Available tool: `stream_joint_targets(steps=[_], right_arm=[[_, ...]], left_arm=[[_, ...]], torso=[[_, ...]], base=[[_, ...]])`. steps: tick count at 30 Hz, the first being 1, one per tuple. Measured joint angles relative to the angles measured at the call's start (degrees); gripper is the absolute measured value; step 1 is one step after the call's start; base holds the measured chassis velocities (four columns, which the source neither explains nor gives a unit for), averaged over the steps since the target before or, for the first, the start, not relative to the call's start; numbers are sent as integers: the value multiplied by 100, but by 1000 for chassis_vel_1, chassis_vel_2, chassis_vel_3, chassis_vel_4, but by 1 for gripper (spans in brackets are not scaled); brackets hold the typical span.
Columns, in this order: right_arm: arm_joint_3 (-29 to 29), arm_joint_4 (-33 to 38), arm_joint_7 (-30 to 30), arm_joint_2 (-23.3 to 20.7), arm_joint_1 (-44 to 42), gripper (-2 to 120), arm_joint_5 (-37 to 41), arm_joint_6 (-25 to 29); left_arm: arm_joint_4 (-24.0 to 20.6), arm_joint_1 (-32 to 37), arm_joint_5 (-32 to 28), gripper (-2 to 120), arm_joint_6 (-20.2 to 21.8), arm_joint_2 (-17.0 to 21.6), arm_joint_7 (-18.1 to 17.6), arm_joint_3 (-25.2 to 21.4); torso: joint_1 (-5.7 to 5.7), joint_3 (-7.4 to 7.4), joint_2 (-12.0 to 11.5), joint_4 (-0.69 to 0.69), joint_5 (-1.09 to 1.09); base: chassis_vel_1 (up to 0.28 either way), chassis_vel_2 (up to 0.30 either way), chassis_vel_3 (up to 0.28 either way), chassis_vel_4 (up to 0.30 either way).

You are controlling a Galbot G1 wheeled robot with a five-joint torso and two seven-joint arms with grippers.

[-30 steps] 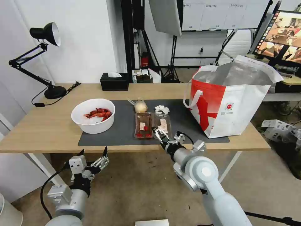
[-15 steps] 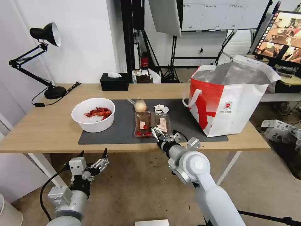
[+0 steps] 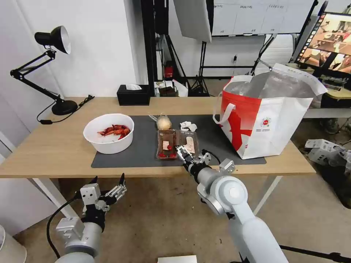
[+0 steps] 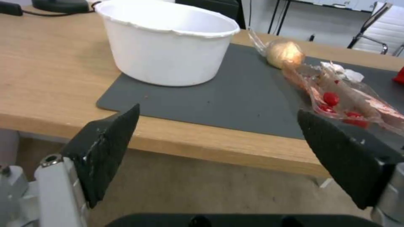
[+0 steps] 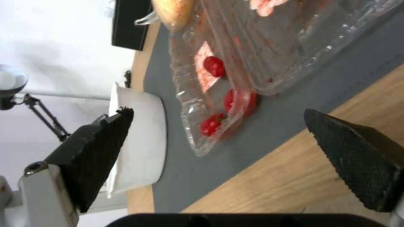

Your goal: Pick up the trash from the table and place it into the takeout bag.

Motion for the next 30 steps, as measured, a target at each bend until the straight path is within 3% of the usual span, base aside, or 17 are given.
stream_joint_targets(steps=[26, 30], right_arm=[[175, -467, -13, 196, 282, 100, -198, 246], [103, -490, -675, 92, 256, 100, -878, 415]], left_arm=[[20, 43, 8, 100, -138, -12, -3, -6], [20, 50, 8, 100, -147, -7, -3, -7]], torso=[[0, 0, 0, 0, 0], [0, 0, 0, 0, 0]], base=[[0, 0, 0, 0], [0, 0, 0, 0]])
